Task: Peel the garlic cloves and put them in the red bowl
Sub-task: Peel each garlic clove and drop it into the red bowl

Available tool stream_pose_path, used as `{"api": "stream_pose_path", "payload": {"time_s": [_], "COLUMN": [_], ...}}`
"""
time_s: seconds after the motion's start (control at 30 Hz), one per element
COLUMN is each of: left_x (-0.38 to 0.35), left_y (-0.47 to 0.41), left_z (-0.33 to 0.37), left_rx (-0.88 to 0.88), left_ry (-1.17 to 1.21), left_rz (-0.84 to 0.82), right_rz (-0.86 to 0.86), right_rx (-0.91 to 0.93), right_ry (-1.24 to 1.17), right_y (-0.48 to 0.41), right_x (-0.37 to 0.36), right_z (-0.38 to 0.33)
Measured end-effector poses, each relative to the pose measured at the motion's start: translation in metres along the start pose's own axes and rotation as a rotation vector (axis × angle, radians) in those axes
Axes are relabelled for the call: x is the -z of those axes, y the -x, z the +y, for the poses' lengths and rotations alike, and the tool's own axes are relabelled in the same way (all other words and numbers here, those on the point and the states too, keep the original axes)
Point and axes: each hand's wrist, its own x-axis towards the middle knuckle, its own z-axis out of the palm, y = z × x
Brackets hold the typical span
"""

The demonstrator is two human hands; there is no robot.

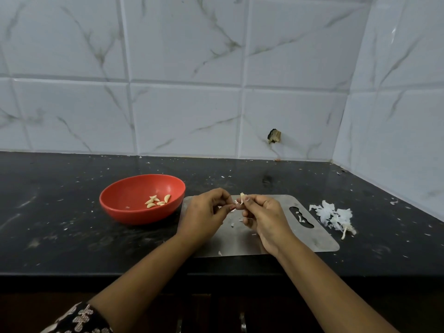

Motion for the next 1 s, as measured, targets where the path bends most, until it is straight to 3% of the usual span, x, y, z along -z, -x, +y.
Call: {"api": "stream_pose_path", "payload": {"time_s": [0.27, 0.57, 1.0], "left_x": [0.0005, 0.0018, 0.0059], "left_y": [-0.0024, -0.0015, -0.0037], "left_z": [-0.0047, -0.0004, -0.0011], "left_rx": [0.030, -0.031, -0.052], "left_ry": [-0.008, 0.155, 0.081], "left_rz": [0.017, 0.122, 0.043], "right_rz": [-0.073, -0.209, -0.275], "right_rx": [-0.008, 0.006, -0.048], "right_ry": [0.146, 0.265, 0.316], "right_y": [0.0004, 0.0038, 0.0013], "right_x": [-0.0025, -0.0056, -0.0022], "right_z": [0.0006, -0.0009, -0.0012]}}
